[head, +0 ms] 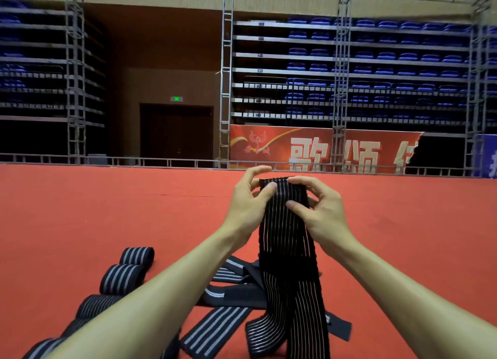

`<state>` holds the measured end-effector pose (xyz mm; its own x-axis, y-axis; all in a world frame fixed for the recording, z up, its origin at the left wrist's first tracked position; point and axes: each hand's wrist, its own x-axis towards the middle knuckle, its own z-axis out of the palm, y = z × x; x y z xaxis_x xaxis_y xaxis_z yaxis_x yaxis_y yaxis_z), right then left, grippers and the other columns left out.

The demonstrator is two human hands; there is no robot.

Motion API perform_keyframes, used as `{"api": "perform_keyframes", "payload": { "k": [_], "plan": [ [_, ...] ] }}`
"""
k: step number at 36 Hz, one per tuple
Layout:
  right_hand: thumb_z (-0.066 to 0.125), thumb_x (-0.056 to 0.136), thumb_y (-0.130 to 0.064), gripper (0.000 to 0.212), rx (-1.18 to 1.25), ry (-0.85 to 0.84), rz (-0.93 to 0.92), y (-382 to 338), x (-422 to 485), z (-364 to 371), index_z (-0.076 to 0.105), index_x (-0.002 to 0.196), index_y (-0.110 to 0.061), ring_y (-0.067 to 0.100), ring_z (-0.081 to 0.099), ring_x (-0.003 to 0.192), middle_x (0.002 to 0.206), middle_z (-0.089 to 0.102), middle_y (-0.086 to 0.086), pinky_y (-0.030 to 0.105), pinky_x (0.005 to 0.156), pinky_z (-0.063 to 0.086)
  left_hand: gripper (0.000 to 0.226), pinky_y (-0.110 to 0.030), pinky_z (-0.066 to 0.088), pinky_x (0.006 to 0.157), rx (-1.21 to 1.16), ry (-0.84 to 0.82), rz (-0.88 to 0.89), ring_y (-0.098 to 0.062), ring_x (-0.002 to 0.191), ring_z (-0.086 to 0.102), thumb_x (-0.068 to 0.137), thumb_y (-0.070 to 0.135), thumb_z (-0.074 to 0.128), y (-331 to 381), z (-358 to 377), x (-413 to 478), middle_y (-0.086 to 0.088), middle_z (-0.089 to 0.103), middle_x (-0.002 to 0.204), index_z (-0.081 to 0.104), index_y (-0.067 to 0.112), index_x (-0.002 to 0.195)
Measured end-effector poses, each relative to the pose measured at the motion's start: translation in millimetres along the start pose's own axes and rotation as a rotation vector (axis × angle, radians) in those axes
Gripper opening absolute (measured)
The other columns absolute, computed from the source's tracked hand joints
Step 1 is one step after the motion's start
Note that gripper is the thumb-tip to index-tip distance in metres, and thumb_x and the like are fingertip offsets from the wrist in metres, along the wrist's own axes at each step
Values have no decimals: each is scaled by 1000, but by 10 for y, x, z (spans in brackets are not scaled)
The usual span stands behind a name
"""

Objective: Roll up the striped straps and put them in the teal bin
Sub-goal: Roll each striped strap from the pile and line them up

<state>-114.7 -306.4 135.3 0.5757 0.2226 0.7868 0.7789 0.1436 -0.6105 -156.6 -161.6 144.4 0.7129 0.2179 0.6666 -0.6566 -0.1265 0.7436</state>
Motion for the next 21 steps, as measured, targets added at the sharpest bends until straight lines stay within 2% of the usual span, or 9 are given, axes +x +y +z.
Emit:
{"api": "perform_keyframes", "payload": {
  "k": [3,5,7,11,14,17,21],
  "plan": [
    [66,82,17,44,94,62,20,-43,57,34,69,100,-24,20,72,96,105,72,-4,32,80,60,62,-36,59,83,41,-146,43,-18,98,69,99,6,55,-78,3,-108,-12,63,117,34,53,134],
    [64,82,18,45,119,100,13,-69,96,37,69,101,-23,19,72,97,106,71,-5,27,78,58,79,-46,52,100,138,-187,97,-22,117,62,98,5,55,-153,3,-170,-12,55,135,19,64,138],
    [64,82,18,46,154,111,18,-95,117,42,69,101,-23,18,71,99,108,71,-5,28,81,58,88,-52,45,107,159,-202,103,-25,129,54,97,6,54,-207,5,-208,-10,44,149,11,72,137],
    [67,82,15,45,189,118,31,-100,117,49,69,103,-25,15,71,98,107,71,-7,29,80,59,86,-53,42,110,112,-202,103,-23,136,48,91,12,51,-212,40,-200,-2,38,155,13,74,136],
    [70,81,12,44,180,113,21,-96,127,50,69,105,-25,16,72,96,105,71,-8,30,79,59,83,-54,42,110,81,-185,100,-25,133,51,91,11,51,-167,58,-165,-6,42,152,16,72,136],
    [70,82,10,41,134,103,-13,-104,135,60,69,103,-24,11,71,97,104,71,-11,26,78,58,79,-54,44,108,47,-164,90,-27,129,54,95,8,49,-135,40,-123,-10,46,147,19,67,138],
    [70,83,9,37,109,109,-38,-108,153,83,69,102,-23,9,68,101,102,71,-11,26,82,57,74,-50,46,107,51,-171,77,-25,128,54,99,5,43,-114,28,-86,-7,45,148,22,61,143]
  ]
}}
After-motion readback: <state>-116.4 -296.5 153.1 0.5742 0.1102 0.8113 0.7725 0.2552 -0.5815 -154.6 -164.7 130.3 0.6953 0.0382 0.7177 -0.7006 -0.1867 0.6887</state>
